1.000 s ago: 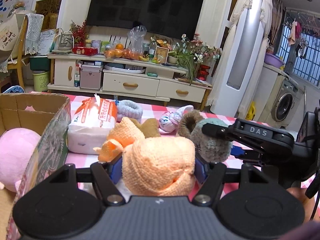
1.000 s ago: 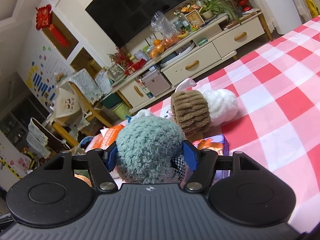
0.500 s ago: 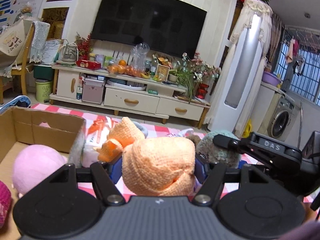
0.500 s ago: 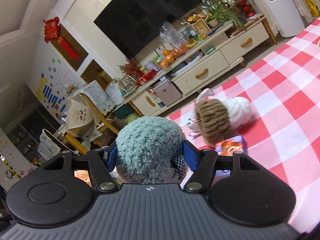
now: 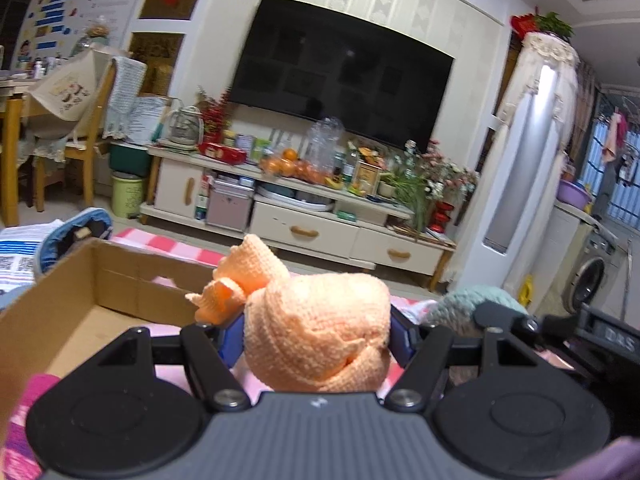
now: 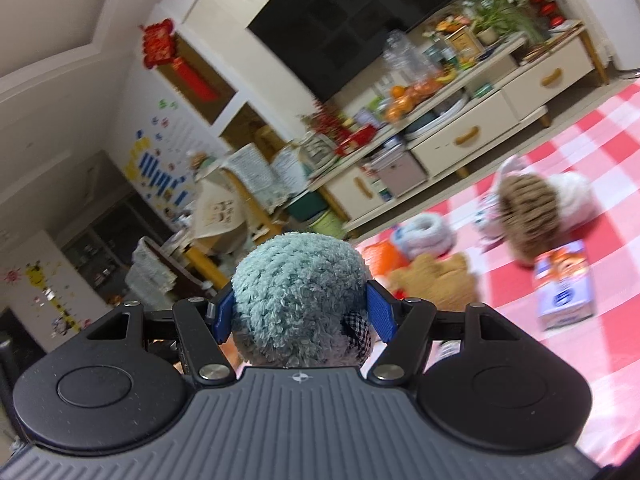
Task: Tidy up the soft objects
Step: 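Carry the bunny and teal ball to the box and open both grippers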
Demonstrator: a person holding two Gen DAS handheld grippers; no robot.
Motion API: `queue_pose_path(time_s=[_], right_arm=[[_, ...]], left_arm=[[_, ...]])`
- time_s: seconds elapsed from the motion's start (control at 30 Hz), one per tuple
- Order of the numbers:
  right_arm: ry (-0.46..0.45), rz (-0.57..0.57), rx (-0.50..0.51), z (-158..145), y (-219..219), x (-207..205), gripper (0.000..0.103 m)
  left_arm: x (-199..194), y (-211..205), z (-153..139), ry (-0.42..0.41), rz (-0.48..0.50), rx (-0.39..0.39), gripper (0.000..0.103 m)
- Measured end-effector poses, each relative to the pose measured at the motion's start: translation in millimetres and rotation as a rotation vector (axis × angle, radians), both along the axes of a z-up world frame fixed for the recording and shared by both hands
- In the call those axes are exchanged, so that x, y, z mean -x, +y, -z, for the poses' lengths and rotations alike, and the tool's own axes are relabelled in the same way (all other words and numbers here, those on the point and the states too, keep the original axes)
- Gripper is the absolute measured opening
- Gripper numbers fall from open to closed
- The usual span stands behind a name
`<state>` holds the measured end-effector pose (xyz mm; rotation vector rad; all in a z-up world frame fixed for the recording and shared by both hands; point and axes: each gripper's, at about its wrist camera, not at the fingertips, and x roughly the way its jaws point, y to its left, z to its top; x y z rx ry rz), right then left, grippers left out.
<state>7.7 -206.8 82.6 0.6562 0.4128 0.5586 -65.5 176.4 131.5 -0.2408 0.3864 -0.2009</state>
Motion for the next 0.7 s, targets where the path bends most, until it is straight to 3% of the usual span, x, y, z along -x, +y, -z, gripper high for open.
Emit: queue_pose_path(time_s=[0.47,0.7], right_arm=[[-0.037,-0.282,0.026,-1.9,55.0,1.9,0.082],[-0.067,-0.385,0.166,4.8,84.6,9.0,0.083]], left_arm=[[-10.9,78.1,-2.3,0.024,-0.216,0.014,0.068],[-21.0,101.3,5.0,0.083,-0.271,0.012,0.069]])
